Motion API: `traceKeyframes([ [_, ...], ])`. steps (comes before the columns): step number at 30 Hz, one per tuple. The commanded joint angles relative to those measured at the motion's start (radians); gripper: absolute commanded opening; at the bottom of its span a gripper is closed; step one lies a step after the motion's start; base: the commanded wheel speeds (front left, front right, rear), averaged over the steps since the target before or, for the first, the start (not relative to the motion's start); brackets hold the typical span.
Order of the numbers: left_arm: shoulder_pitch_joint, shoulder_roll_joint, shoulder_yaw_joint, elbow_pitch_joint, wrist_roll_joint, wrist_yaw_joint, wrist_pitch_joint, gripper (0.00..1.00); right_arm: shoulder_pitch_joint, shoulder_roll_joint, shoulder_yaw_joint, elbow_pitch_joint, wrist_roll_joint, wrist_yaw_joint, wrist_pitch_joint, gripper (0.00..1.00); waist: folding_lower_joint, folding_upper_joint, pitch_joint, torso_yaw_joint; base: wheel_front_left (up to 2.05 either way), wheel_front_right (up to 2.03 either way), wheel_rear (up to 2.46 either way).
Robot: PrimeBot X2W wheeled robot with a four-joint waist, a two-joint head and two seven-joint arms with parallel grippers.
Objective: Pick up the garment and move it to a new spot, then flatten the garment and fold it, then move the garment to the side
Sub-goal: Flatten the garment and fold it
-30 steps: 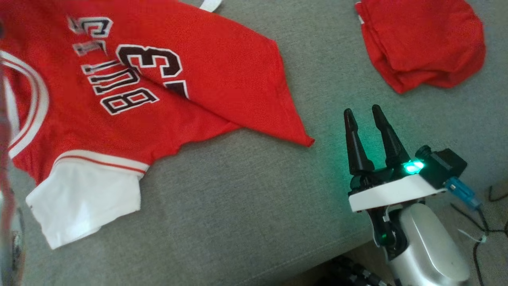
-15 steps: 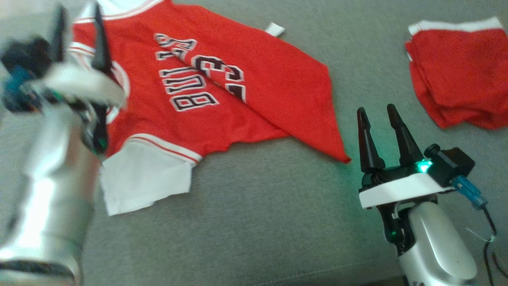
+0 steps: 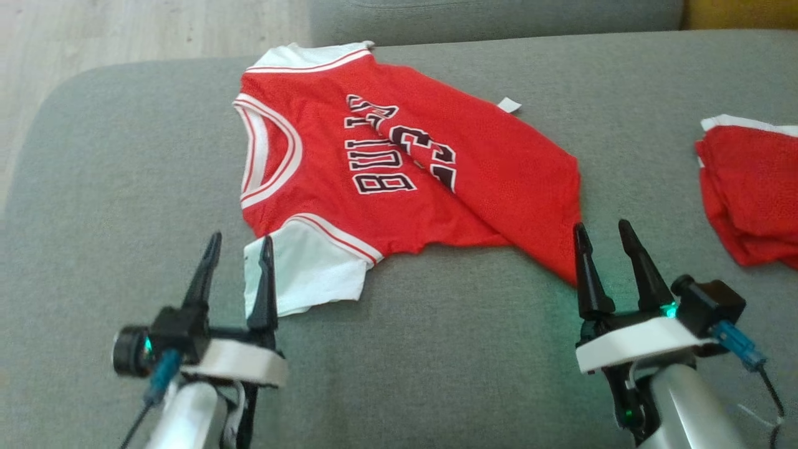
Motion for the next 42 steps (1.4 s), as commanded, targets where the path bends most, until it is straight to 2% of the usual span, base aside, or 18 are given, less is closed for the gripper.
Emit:
traceKeyframes([
  [1,-0.011,0.0,0.048,-0.067,0.009,0.012,-0.009,1.0,-0.008,-0.002,0.017,-0.025,-0.013,-0.001,-0.011,1.0,0.0002,0.0,0.001,0.015,0.0,0.0,0.0],
  [10,0.006,-0.03,0.066,-0.11,0.038,-0.005,-0.009,1.0,-0.08,-0.002,-0.049,0.027,-0.046,-0.001,0.023,1.0,0.0002,0.0,0.047,0.038,0.0,0.0,0.0],
  [12,-0.001,-0.039,0.069,-0.11,0.042,-0.011,-0.009,1.0,-0.123,-0.002,-0.073,0.073,-0.001,-0.001,0.067,1.0,0.0002,0.0,0.068,0.044,0.0,0.0,0.0],
  [15,-0.017,-0.055,0.071,-0.108,0.05,-0.021,-0.009,1.0,-0.204,-0.002,-0.112,0.161,0.005,-0.001,0.131,1.0,0.0002,0.0,0.098,0.059,0.0,0.0,0.0],
  [17,-0.028,-0.064,0.072,-0.109,0.056,-0.029,-0.009,1.0,-0.26,-0.002,-0.127,0.224,0.068,-0.001,0.17,1.0,0.0002,0.0,0.117,0.069,0.0,0.0,0.0],
  [19,-0.04,-0.073,0.073,-0.112,0.061,-0.037,-0.009,1.0,-0.311,-0.002,-0.12,0.286,0.125,-0.001,0.205,1.0,0.0002,0.0,0.134,0.08,0.0,0.0,0.0],
  [23,-0.06,-0.089,0.075,-0.104,0.07,-0.051,-0.009,1.0,-0.38,-0.002,-0.114,0.376,0.148,-0.001,0.234,1.0,0.0002,0.0,0.153,0.107,0.0,0.0,0.0],
  [24,-0.067,-0.094,0.082,-0.1,0.072,-0.055,-0.009,1.0,-0.404,-0.01,-0.101,0.404,0.137,-0.001,0.236,0.0,0.0002,0.0,0.156,0.117,0.0,0.0,0.0],
  [33,-0.061,-0.113,0.101,-0.092,0.083,-0.073,-0.009,1.0,-0.547,-0.109,-0.087,0.475,0.081,-0.001,0.201,0.0,0.0002,0.0,0.153,0.15,0.0,0.0,0.0],
  [42,-0.065,-0.122,0.1,-0.087,0.09,-0.082,-0.009,1.0,-0.69,-0.193,-0.137,0.612,-0.031,-0.001,0.183,0.0,0.0002,0.0,0.147,0.172,0.0,0.0,0.0],
])
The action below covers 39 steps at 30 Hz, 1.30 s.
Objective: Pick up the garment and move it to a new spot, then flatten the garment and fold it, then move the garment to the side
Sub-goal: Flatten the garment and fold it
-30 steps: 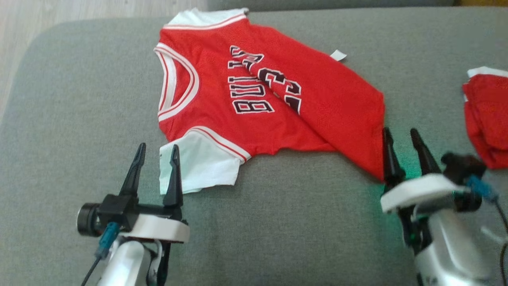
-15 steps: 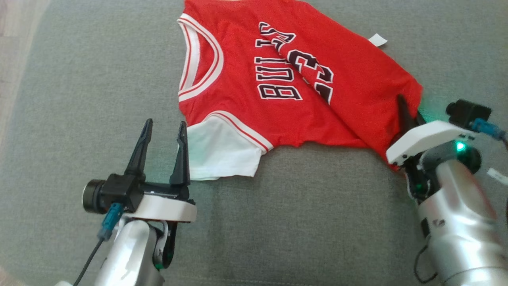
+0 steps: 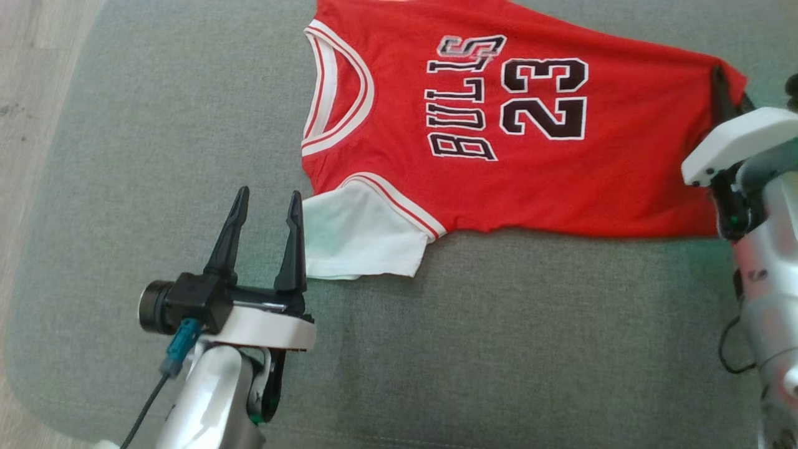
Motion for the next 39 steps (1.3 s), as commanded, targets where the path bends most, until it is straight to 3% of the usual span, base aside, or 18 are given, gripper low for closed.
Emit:
traceKeyframes([
  [1,-0.03,0.004,0.037,-0.024,0.009,-0.001,-0.009,1.0,-0.037,-0.013,0.006,-0.005,-0.033,-0.001,-0.021,0.0,-0.0001,0.0,-0.004,0.0,0.0,0.0,0.0],
  [2,-0.029,0.003,0.038,-0.023,0.01,-0.002,-0.009,1.0,-0.047,-0.02,-0.003,0.015,-0.058,-0.001,-0.031,0.75,-0.0001,0.0,-0.007,-0.001,0.0,0.0,0.0],
  [3,-0.029,0.003,0.038,-0.023,0.01,-0.002,-0.009,1.0,-0.047,-0.02,-0.003,0.015,-0.058,-0.001,-0.031,0.75,-0.0001,0.0,-0.007,-0.001,0.0,0.0,0.0],
  [4,-0.027,0.003,0.037,-0.022,0.011,-0.004,-0.009,1.0,-0.054,-0.026,-0.013,0.037,-0.085,-0.001,-0.042,1.0,-0.0001,0.0,-0.012,-0.002,0.0,0.0,0.0],
  [10,-0.003,0.002,0.044,-0.011,0.013,-0.011,-0.01,1.0,-0.046,0.008,-0.071,0.122,-0.189,-0.001,-0.126,1.0,-0.0001,0.0,-0.059,-0.026,0.0,0.0,0.0],
  [15,0.023,0.002,0.062,0.001,0.02,-0.015,-0.01,1.0,0.03,0.08,-0.087,0.092,-0.203,-0.001,-0.194,1.0,-0.0001,0.0,-0.109,-0.064,0.0,0.0,0.0],
  [18,0.038,0.002,0.075,0.007,0.022,-0.017,-0.01,1.0,0.11,0.118,-0.066,-0.007,-0.208,-0.001,-0.205,1.0,-0.0001,0.0,-0.131,-0.09,0.0,0.0,0.0],
  [25,0.08,0.006,0.101,0.027,0.032,-0.021,-0.01,1.0,0.428,0.182,-0.067,-0.442,-0.177,-0.001,-0.206,1.0,-0.0001,0.0,-0.157,-0.145,0.0,0.0,0.0],
  [29,0.087,0.006,0.117,0.041,0.034,-0.021,-0.01,1.0,0.582,0.184,-0.011,-0.607,-0.074,-0.001,-0.206,1.0,-0.0001,0.0,-0.154,-0.16,0.0,0.0,0.0],
  [33,0.082,0.011,0.127,0.066,0.041,-0.023,-0.01,1.0,0.651,0.184,0.02,-0.69,-0.058,-0.001,-0.206,1.0,-0.0001,0.0,-0.144,-0.17,0.0,0.0,0.0],
  [39,0.069,0.023,0.131,0.152,0.055,-0.012,-0.007,1.0,0.663,0.184,0.026,-0.717,-0.066,-0.001,-0.206,1.0,-0.0001,0.0,-0.129,-0.176,0.0,0.0,0.0],
])
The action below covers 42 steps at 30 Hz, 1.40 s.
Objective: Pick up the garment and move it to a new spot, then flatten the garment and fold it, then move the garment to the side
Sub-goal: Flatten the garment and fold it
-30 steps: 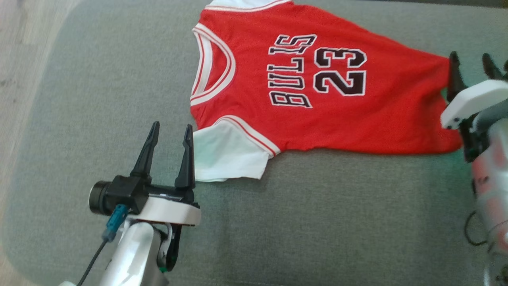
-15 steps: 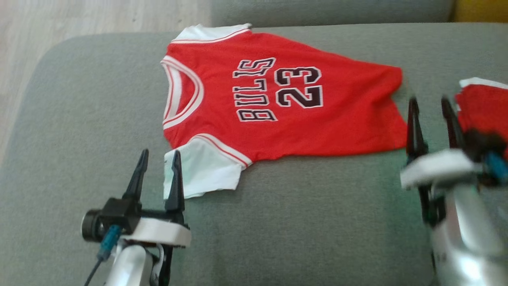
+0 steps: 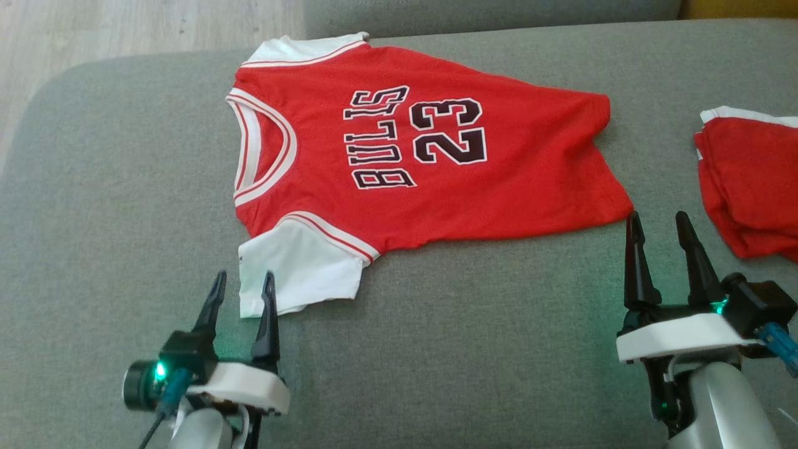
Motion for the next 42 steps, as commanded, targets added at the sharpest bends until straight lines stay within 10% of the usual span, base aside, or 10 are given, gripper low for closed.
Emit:
traceKeyframes([
  [1,-0.038,0.02,0.034,0.005,0.012,0.01,0.002,1.0,-0.025,-0.004,0.027,-0.034,-0.005,-0.001,-0.011,1.0,0.0,0.0,0.007,-0.004,0.0,0.0,0.0],
  [19,-0.104,0.042,-0.003,0.218,0.008,0.013,0.188,1.0,-0.03,-0.004,0.032,-0.044,0.015,-0.001,-0.011,1.0,0.0,0.0,0.064,-0.025,0.0,0.0,0.0],
  [20,-0.11,0.041,-0.012,0.225,0.004,0.003,0.212,0.46,-0.032,-0.004,0.035,-0.046,0.01,-0.001,-0.011,1.0,0.0,0.0,0.065,-0.023,0.0,0.0,0.0],
  [22,-0.115,0.041,-0.021,0.226,0.002,-0.007,0.226,0.0,-0.033,-0.004,0.035,-0.044,0.004,-0.001,-0.011,1.0,0.0,0.0,0.062,-0.019,0.0,0.0,0.0],
  [42,-0.096,0.009,-0.026,-0.202,-0.045,-0.051,-0.009,0.0,-0.22,-0.004,-0.165,0.347,-0.124,-0.001,0.106,1.0,0.0,0.0,0.016,0.07,0.0,0.0,0.0],
])
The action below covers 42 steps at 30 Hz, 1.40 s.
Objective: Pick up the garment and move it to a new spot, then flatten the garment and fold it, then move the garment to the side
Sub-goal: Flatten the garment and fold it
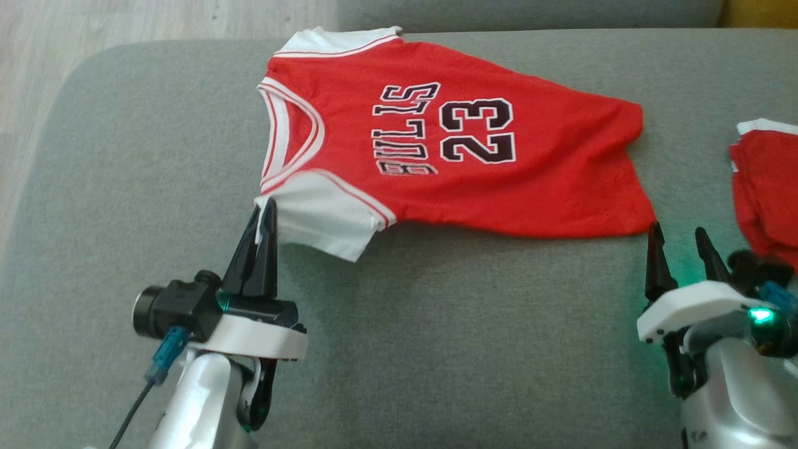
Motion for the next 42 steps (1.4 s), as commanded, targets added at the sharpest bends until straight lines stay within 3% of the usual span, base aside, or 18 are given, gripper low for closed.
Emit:
traceKeyframes([
  [1,-0.008,0.006,0.03,-0.068,-0.005,-0.001,-0.012,0.0,-0.053,-0.004,0.008,0.012,-0.02,-0.001,0.015,1.0,0.0,0.0,0.009,0.011,0.0,0.0,0.0],
  [14,0.011,-0.002,-0.001,-0.127,0.009,-0.015,-0.012,0.0,-0.196,-0.004,0.008,0.299,-0.059,-0.001,0.051,1.0,0.0,0.0,0.035,0.027,0.0,0.0,0.0],
  [15,0.011,-0.002,-0.002,-0.126,0.011,-0.015,-0.012,0.0,-0.202,-0.004,0.009,0.316,-0.063,-0.001,0.049,0.87,0.0,0.0,0.035,0.027,0.0,0.0,0.0],
  [16,0.01,-0.002,-0.003,-0.125,0.012,-0.016,-0.012,0.0,-0.207,-0.004,0.01,0.333,-0.066,-0.001,0.046,0.57,0.0,0.0,0.034,0.026,0.0,0.0,0.0],
  [17,0.01,-0.002,-0.002,-0.123,0.013,-0.016,-0.012,0.0,-0.211,-0.004,0.016,0.35,-0.068,-0.001,0.044,0.0,0.0,0.0,0.032,0.025,0.0,0.0,0.0],
  [23,0.02,0.005,0.014,-0.08,0.014,-0.016,-0.012,0.0,-0.234,-0.004,0.08,0.4,-0.037,-0.001,-0.021,0.0,0.0,0.0,-0.009,0.003,0.0,0.0,0.0],
  [28,0.008,0.019,0.046,-0.075,-0.02,-0.021,-0.012,0.0,-0.258,-0.004,0.113,0.344,-0.017,-0.001,-0.08,0.0,0.0,0.0,-0.067,-0.032,0.0,0.0,0.0],
  [36,-0.106,0.05,0.098,-0.162,-0.127,-0.033,0.005,0.0,-0.323,-0.018,0.162,0.016,-0.045,-0.001,-0.106,0.0,0.0,0.0,-0.157,-0.1,0.0,0.0,0.0],
  [42,-0.2,0.064,0.163,-0.306,-0.207,-0.026,0.042,0.0,-0.334,-0.098,0.269,-0.257,-0.031,-0.001,0.004,0.0,0.0,0.0,-0.187,-0.137,0.0,0.0,0.0],
])
